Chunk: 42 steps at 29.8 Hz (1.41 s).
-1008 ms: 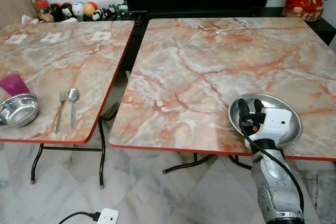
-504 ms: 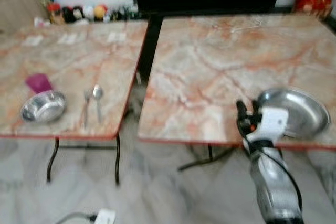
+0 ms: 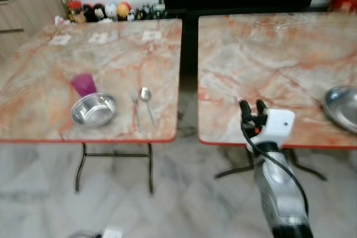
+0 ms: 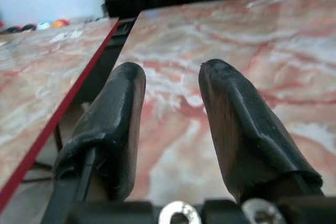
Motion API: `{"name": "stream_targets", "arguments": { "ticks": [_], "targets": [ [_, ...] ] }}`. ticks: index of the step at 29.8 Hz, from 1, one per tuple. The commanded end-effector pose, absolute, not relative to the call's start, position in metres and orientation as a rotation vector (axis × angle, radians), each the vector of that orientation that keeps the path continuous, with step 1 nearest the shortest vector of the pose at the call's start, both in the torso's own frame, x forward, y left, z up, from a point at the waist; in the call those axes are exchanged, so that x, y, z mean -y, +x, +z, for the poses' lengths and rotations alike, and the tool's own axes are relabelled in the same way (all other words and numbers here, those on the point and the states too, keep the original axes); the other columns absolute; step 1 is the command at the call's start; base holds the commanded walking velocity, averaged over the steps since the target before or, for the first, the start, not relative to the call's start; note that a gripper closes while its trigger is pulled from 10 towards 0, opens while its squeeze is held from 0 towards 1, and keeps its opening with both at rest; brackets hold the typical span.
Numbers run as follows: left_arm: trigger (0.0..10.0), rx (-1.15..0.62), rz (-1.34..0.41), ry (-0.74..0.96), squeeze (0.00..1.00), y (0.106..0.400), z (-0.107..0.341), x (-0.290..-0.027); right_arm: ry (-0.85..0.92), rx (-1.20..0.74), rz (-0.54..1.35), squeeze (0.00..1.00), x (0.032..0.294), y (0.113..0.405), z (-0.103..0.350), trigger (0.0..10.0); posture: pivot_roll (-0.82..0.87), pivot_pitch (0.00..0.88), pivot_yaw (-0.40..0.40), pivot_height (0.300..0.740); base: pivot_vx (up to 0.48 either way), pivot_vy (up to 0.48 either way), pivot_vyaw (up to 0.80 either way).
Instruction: Setting the table
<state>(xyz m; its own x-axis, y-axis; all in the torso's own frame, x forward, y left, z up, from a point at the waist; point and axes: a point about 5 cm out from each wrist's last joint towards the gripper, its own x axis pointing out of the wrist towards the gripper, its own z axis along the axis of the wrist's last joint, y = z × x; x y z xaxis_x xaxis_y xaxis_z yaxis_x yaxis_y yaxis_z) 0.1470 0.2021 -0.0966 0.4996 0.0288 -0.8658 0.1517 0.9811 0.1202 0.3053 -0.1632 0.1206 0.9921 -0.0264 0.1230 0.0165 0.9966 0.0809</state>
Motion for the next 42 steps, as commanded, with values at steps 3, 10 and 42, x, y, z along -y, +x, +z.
{"name": "stream_targets", "arguments": {
  "ticks": [3,10,42],
  "targets": [
    [10.0,-1.044,-0.056,0.198,0.00,0.147,-0.095,-0.208,0.088,0.153,0.000,0.00,0.155,0.308,0.129,10.0,-0.10,0.000,0.035,0.740,0.000,0.480,0.00],
    [10.0,-1.034,-0.052,0.189,0.00,0.150,-0.094,-0.208,0.086,0.153,-0.007,0.00,0.156,0.308,0.129,10.0,-0.10,0.012,0.034,0.740,0.000,0.480,0.00],
    [10.0,-0.990,-0.072,0.199,0.00,0.161,-0.090,-0.205,0.098,0.146,0.009,0.00,0.147,0.312,0.129,10.0,-0.09,0.021,0.028,0.740,0.000,0.197,0.00]
  ]
}}
